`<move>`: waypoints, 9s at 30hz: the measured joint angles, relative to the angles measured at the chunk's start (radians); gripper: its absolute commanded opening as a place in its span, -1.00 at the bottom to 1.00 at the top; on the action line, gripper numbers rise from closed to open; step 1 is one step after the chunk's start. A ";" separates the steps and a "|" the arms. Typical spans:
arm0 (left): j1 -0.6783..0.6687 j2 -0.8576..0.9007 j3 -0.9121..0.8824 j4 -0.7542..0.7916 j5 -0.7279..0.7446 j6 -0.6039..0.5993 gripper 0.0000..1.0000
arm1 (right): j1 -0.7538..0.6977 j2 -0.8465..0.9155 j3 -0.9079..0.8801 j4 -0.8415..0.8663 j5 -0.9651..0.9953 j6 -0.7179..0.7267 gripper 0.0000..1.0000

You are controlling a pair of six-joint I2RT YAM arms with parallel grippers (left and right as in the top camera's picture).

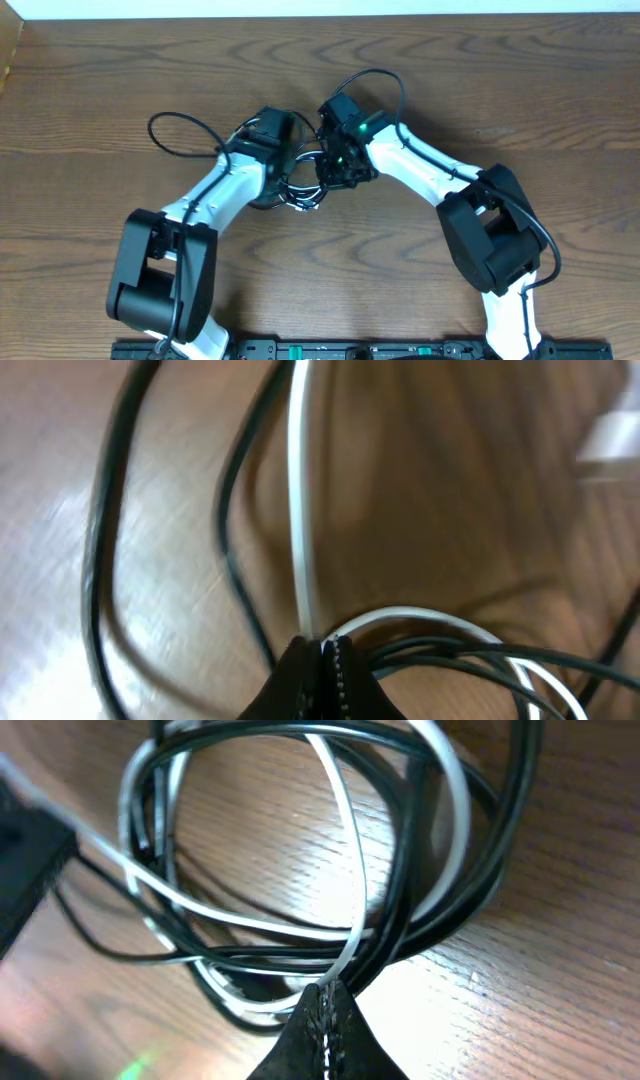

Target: Untangle cables

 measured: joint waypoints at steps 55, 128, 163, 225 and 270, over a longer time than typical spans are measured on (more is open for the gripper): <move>0.594 -0.098 0.001 -0.044 0.472 0.688 0.96 | 0.264 0.054 0.000 0.245 0.285 -0.789 0.14; 0.505 -0.098 -0.001 0.202 1.385 0.571 -0.10 | -0.122 -0.053 0.006 0.596 -0.905 -0.217 -0.98; 0.402 -0.098 -0.002 0.138 1.277 0.908 -0.85 | -0.158 -0.053 0.006 0.444 -0.645 -0.078 -0.91; 0.399 -0.098 -0.002 0.071 1.014 1.122 -0.85 | -0.245 -0.055 0.007 0.444 -0.564 -0.068 -0.98; 0.397 -0.100 -0.002 -0.251 0.488 0.609 0.71 | -0.295 -0.055 0.007 -0.159 -0.090 -0.235 0.22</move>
